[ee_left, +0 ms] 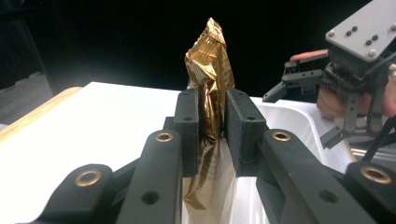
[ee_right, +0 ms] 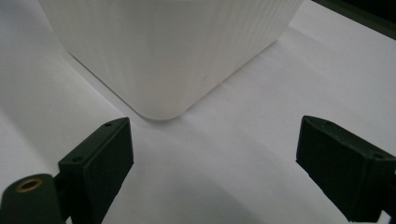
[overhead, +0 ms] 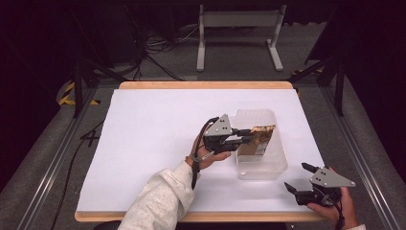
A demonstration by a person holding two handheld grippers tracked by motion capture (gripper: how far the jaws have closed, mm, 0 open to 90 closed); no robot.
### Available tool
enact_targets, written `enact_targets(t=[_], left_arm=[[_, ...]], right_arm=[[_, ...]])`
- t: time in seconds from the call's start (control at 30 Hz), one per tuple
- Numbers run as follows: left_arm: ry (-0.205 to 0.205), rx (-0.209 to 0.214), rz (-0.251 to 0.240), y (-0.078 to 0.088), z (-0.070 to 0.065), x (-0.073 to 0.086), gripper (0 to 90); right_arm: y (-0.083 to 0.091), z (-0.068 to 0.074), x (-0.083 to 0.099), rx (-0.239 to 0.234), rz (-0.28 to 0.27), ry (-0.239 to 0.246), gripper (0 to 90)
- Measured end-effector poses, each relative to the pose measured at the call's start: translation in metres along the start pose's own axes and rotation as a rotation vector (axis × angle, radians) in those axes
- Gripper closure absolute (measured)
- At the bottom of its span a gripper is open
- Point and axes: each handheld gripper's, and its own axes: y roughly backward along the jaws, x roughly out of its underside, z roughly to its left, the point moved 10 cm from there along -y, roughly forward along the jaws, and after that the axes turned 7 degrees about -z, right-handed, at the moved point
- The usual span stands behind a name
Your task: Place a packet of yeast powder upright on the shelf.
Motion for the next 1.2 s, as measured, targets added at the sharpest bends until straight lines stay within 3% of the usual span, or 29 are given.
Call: enact_targets(t=[0.1, 0.37, 0.43, 0.47, 0.57, 0.6, 0.77, 1.2], left_arm=[[-0.026, -0.024, 0.021, 0.002, 0.001, -0.002, 70.0], [-0.081, -0.037, 0.065, 0.008, 0.002, -0.006, 60.7], [-0.092, -0.031, 0.088, 0.01, 0.001, -0.005, 56.6], [-0.111, -0.036, 0.108, 0.012, 0.001, -0.005, 50.0], [-0.109, -0.049, 0.125, 0.015, 0.002, -0.005, 45.6], [-0.115, -0.08, 0.136, 0.017, 0.006, -0.004, 37.1], [-0.106, -0.107, 0.149, 0.023, 0.01, -0.002, 28.6], [-0.144, -0.162, 0.247, 0.049, 0.013, 0.012, 16.3]], right_arm=[[0.0, 0.001, 0.0, -0.004, 0.002, 0.0, 11.7], [0.0, 0.0, 0.001, -0.001, 0.005, 0.0, 11.7], [0.0, 0.0, 0.001, 0.001, 0.004, 0.0, 11.7], [0.0, -0.001, 0.001, 0.008, 0.002, -0.002, 11.7], [0.0, -0.002, 0.001, 0.009, 0.005, -0.007, 11.7], [0.001, -0.002, 0.001, 0.01, 0.004, -0.005, 11.7], [0.0, -0.002, 0.001, 0.014, 0.005, -0.005, 11.7], [0.001, -0.002, 0.001, 0.014, 0.004, -0.006, 11.7]])
